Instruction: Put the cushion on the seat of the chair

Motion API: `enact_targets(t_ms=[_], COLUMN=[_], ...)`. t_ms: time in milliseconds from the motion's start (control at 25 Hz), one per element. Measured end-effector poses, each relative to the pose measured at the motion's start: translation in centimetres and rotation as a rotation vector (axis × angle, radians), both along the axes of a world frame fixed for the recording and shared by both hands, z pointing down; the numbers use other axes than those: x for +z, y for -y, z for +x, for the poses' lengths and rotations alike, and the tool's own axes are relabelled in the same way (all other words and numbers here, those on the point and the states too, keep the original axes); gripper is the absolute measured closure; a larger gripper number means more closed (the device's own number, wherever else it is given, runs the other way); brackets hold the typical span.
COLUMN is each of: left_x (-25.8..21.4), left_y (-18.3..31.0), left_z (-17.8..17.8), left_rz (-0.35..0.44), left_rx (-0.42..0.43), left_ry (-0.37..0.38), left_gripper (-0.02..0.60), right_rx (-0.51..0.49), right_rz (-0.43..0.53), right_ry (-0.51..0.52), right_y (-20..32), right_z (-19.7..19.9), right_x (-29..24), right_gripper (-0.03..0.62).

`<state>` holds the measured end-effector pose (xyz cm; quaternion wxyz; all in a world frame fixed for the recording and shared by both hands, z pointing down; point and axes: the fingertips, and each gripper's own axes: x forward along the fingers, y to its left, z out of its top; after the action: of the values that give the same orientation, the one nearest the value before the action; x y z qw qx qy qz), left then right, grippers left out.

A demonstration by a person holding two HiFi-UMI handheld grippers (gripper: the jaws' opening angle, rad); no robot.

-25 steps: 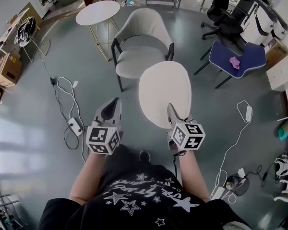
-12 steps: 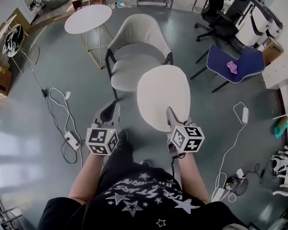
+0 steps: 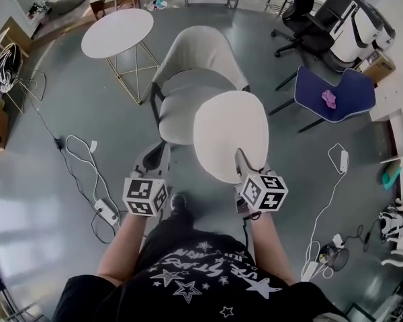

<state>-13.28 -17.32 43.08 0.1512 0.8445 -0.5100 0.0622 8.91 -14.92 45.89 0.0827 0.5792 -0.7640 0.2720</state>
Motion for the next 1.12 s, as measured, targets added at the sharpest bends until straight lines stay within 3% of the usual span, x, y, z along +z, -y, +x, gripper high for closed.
enact_targets(t_ms=[520,840,1120], left_x=[2.3,5.2,7.3], left_y=[8.4,10.2,14.0], left_z=[-6.8,-7.2,-7.6], left_rz=[-0.041,-0.103,-0.139], left_rx=[0.029,-0.011,-0.042], left_ry=[-0.008,0.007,0.037], left_gripper=[0.574,0.574,0.574], right_rx=[0.087,0.069,0.104], right_rz=[-0.06,-0.134,-0.195], right_ry=[0.037,0.102,0.23], right_y=[8.5,11.8,18.0], right_z=[-5.8,-6.4,-6.9], right_x=[0.8,4.5,9.0], right_gripper=[0.53,0.53,0.53])
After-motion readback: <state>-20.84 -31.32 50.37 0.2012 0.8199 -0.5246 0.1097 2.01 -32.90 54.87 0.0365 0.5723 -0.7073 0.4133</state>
